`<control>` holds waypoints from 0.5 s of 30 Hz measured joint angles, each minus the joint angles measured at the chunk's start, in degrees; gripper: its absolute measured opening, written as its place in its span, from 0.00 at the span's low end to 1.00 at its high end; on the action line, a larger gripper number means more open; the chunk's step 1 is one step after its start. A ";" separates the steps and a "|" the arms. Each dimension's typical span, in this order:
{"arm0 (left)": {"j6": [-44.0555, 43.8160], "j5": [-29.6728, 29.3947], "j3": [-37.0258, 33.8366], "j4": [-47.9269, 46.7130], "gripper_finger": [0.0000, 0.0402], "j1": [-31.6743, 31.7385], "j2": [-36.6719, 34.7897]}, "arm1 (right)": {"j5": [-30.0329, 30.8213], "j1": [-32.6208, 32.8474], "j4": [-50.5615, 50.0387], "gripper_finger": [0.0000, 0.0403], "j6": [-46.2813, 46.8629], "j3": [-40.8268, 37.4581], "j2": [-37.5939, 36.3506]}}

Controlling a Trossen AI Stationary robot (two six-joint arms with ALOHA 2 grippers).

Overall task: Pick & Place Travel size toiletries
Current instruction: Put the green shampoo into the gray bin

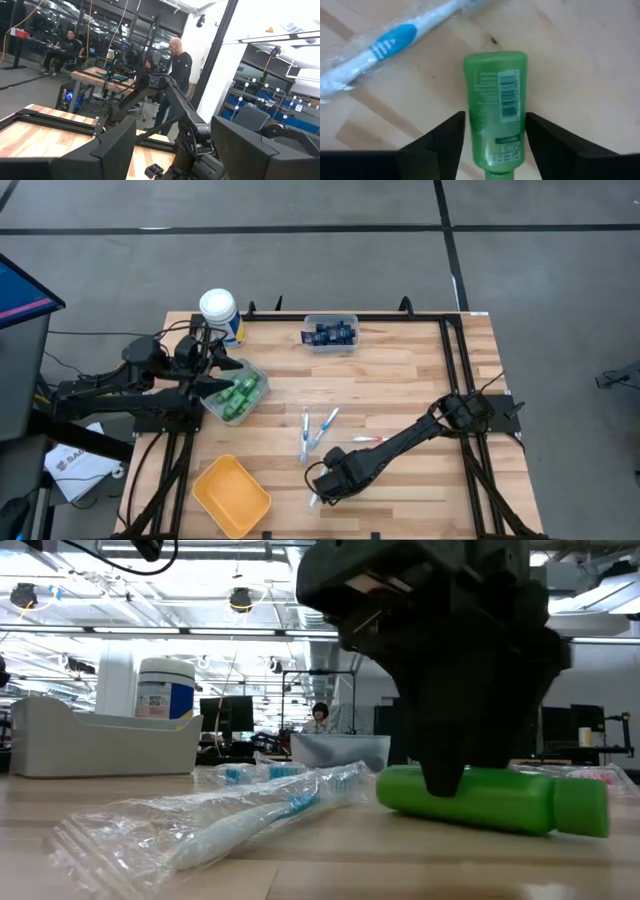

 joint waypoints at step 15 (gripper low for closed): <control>0.46 0.07 0.00 -0.04 0.63 0.00 -0.44 | 2.84 -1.69 -3.31 0.51 -10.72 0.01 -1.39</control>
